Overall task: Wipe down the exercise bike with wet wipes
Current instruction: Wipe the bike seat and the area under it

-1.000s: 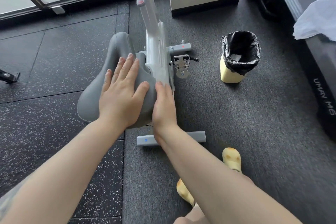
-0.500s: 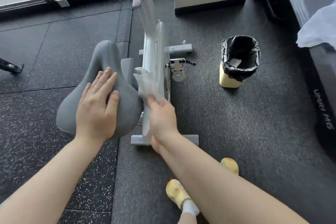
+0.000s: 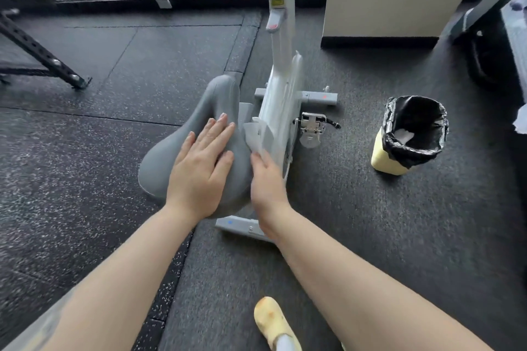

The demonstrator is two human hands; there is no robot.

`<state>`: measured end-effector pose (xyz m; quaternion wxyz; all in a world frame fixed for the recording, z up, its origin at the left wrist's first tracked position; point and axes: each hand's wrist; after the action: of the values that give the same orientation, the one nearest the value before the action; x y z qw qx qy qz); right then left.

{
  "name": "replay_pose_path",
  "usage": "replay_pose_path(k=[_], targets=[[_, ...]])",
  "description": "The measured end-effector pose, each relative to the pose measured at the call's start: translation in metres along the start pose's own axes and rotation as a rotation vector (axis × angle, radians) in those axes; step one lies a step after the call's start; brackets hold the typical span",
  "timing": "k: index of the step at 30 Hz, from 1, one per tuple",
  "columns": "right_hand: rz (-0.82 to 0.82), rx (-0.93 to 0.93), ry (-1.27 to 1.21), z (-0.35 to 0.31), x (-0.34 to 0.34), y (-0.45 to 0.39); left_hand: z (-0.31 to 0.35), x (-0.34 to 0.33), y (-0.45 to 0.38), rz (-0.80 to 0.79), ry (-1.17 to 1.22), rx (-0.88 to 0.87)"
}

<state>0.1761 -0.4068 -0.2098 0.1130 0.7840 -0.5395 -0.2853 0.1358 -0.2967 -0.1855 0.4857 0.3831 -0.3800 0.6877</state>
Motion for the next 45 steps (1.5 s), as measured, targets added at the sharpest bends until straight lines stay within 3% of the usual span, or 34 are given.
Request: replay_pose_path(k=[4, 12, 15, 18, 21, 25, 28, 31, 33, 37, 41, 43, 45], targets=[[0.039, 0.104, 0.048, 0.022, -0.006, 0.016, 0.002, 0.0, 0.001, 0.002, -0.014, -0.004], [0.002, -0.501, -0.316, 0.014, 0.0, -0.014, 0.003, -0.001, 0.0, 0.026, 0.001, 0.009], [-0.015, -0.542, -0.423, 0.015, 0.0, 0.013, 0.002, -0.001, 0.001, 0.022, -0.024, 0.001], [0.056, -0.424, -0.358, 0.012, -0.009, 0.007, 0.002, -0.002, 0.002, 0.01, -0.036, 0.002], [0.172, -0.161, -0.018, -0.001, -0.02, 0.001, 0.003, 0.0, 0.002, 0.008, -0.055, 0.018], [0.05, 0.042, 0.263, 0.001, -0.004, 0.008, 0.012, -0.001, 0.007, 0.045, -0.164, 0.071], [0.026, 0.044, 0.308, -0.01, 0.029, -0.007, 0.023, -0.003, 0.008, 0.016, -0.235, 0.177], [0.173, -0.007, 0.434, -0.024, 0.046, -0.054, 0.026, -0.002, -0.004, -0.099, -0.291, 0.209], [0.173, 0.045, 0.567, -0.03, 0.041, -0.09, 0.024, -0.003, -0.023, -0.14, -0.346, 0.191], [-0.13, 0.358, 0.835, -0.028, 0.008, -0.156, 0.021, -0.013, -0.059, -0.166, -0.472, 0.141], [-0.534, 0.744, 1.498, -0.006, 0.007, -0.185, 0.023, -0.021, -0.061, -0.094, -0.522, 0.147], [-0.703, 0.954, 1.523, 0.003, 0.016, -0.188, 0.024, -0.022, -0.06, -0.08, -0.513, 0.155], [-0.741, 1.044, 1.515, -0.003, 0.027, -0.201, 0.025, -0.022, -0.059, -0.071, -0.515, 0.161]])
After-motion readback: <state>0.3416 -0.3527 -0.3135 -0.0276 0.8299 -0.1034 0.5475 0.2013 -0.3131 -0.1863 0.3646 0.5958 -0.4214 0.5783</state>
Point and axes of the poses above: each hand's wrist, its own y-axis away from the middle knuckle, its own x-axis out of the back of the hand, z = x × y, and after that the axes turned 3 degrees about -x, right-handed
